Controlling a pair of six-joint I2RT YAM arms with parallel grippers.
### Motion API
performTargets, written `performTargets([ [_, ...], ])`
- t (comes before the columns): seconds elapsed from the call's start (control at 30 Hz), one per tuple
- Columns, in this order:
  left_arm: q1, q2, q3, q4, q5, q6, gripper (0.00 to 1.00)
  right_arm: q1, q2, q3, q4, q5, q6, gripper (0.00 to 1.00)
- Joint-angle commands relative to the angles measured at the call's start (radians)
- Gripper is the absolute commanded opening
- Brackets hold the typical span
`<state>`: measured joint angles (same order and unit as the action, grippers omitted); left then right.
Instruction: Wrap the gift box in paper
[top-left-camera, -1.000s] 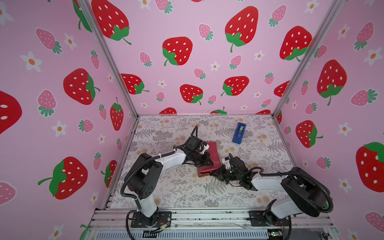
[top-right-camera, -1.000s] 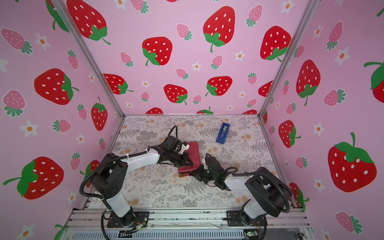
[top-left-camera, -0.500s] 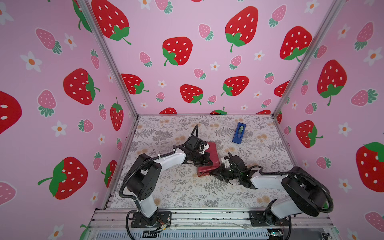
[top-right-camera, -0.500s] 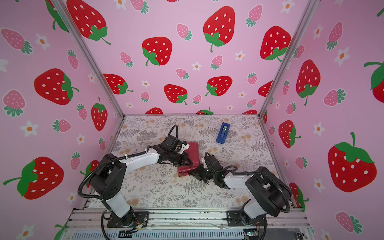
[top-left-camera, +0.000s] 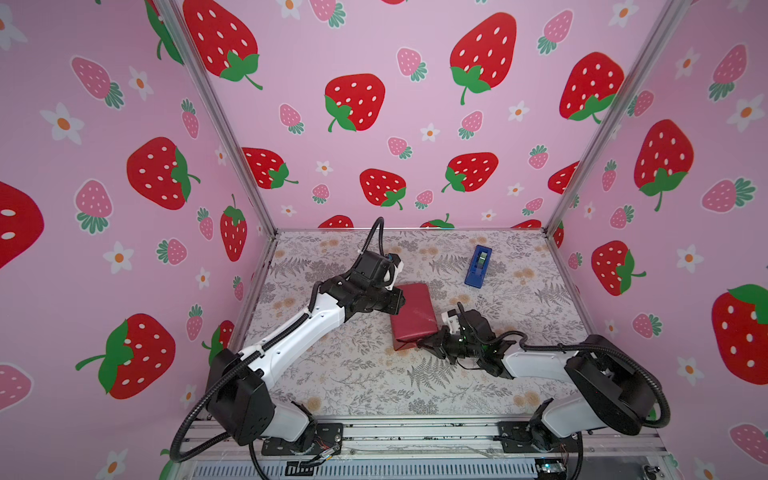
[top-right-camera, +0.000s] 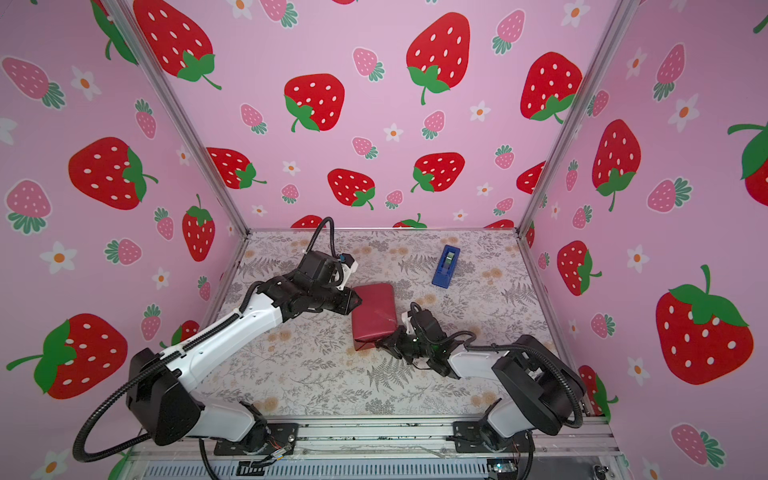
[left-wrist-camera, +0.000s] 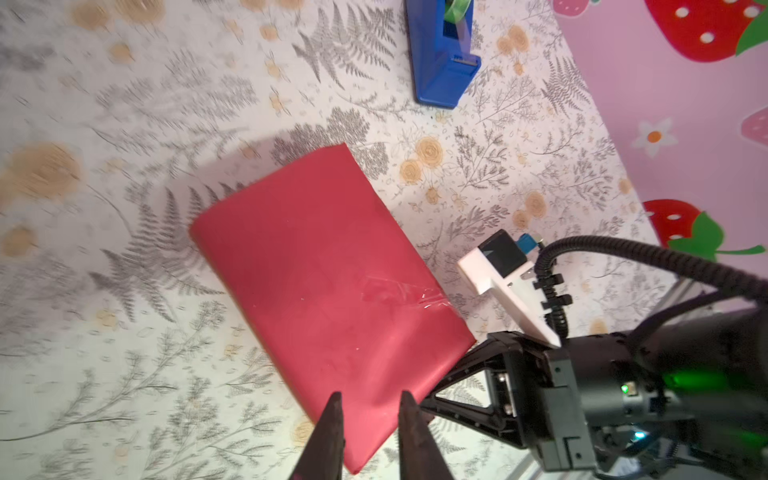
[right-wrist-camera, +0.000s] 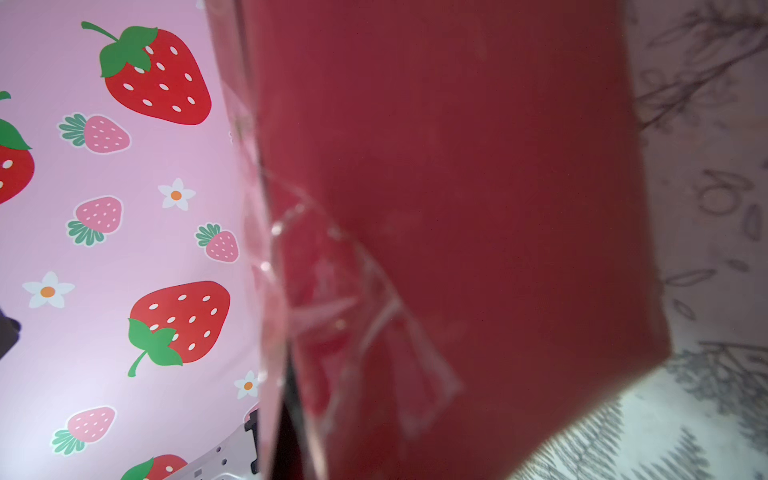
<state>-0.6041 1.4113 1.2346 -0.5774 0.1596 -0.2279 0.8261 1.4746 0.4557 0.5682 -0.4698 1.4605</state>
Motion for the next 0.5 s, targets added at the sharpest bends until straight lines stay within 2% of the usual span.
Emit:
performTargets([
  [0.0, 0.001, -0.046, -0.01, -0.039, -0.147, 0.132, 0.37, -0.004, -0.023, -0.002, 0.032, -0.002, 0.001, 0.0],
  [0.07, 0.009, -0.091, -0.059, 0.016, -0.153, 0.16, 0.54, -0.002, -0.025, -0.003, 0.03, 0.002, 0.001, 0.0],
  [0.13, 0.028, -0.138, -0.13, 0.097, -0.108, 0.184, 0.73, -0.001, -0.028, -0.005, 0.029, 0.003, 0.001, 0.0],
  [0.17, 0.034, -0.154, -0.154, 0.132, -0.08, 0.191, 0.77, -0.002, -0.031, -0.005, 0.029, 0.003, 0.002, 0.0],
  [0.23, 0.029, -0.164, -0.192, 0.18, -0.044, 0.244, 0.77, -0.001, -0.03, -0.005, 0.029, 0.003, 0.003, 0.0],
  [0.33, -0.019, -0.145, -0.225, 0.2, -0.061, 0.347, 0.67, -0.002, -0.033, -0.009, 0.029, 0.009, 0.003, 0.0],
  [0.4, -0.077, -0.167, -0.302, 0.279, -0.065, 0.453, 0.67, -0.002, -0.035, -0.011, 0.033, 0.011, 0.006, 0.0],
  [0.47, -0.143, -0.206, -0.397, 0.389, -0.078, 0.579, 0.71, -0.002, -0.036, -0.011, 0.033, 0.01, 0.004, 0.0],
])
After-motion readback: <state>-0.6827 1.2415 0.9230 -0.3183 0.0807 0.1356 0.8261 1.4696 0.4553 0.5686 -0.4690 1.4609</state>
